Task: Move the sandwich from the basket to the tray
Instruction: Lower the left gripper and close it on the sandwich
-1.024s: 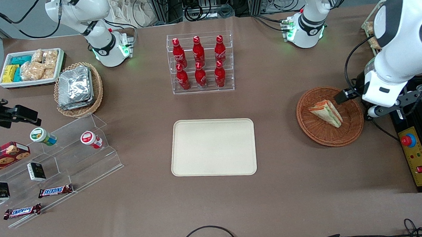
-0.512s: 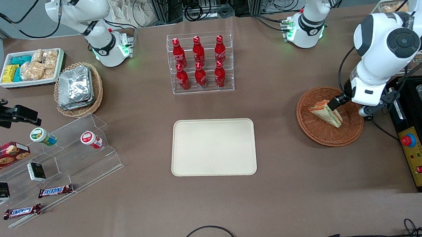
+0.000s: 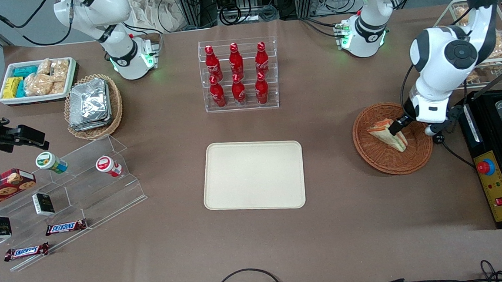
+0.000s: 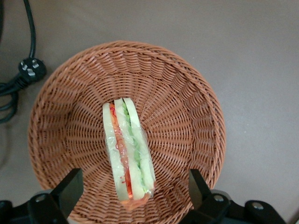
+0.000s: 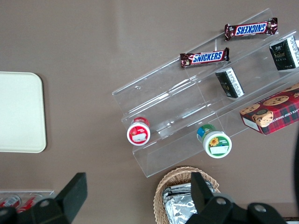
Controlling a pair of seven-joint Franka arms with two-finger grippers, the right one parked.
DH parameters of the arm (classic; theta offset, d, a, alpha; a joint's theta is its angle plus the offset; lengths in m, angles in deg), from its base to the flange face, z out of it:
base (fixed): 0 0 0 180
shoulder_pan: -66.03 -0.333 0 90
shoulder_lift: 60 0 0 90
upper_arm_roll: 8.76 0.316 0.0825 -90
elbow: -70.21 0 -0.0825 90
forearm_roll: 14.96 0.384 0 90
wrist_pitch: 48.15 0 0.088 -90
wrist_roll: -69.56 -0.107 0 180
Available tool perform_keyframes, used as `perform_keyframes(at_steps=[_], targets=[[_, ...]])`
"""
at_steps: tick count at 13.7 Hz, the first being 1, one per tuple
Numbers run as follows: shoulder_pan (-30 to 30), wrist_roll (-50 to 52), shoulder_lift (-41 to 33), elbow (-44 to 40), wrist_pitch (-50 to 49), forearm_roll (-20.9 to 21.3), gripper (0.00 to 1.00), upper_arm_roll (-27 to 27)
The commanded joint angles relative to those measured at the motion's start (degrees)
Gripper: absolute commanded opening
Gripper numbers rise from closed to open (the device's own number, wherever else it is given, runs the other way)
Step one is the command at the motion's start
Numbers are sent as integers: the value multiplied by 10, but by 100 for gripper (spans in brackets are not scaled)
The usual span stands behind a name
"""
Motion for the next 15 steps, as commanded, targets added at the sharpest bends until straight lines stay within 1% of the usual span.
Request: perform_keyframes(at_steps=[1, 6, 9, 10, 11, 12, 13, 14, 15], targets=[[-2, 43, 13, 46, 76, 6, 100, -3], [-2, 55, 63, 81, 184, 6, 100, -3], [-1, 56, 88, 85, 208, 6, 100, -3], [-1, 56, 95, 85, 209, 6, 97, -3], [-2, 55, 96, 85, 210, 7, 79, -2], [-1, 53, 97, 85, 210, 8, 51, -2], [-1, 53, 97, 85, 209, 9, 29, -2], [-2, 51, 97, 86, 209, 9, 13, -3], [-2, 47, 96, 86, 208, 9, 7, -2]])
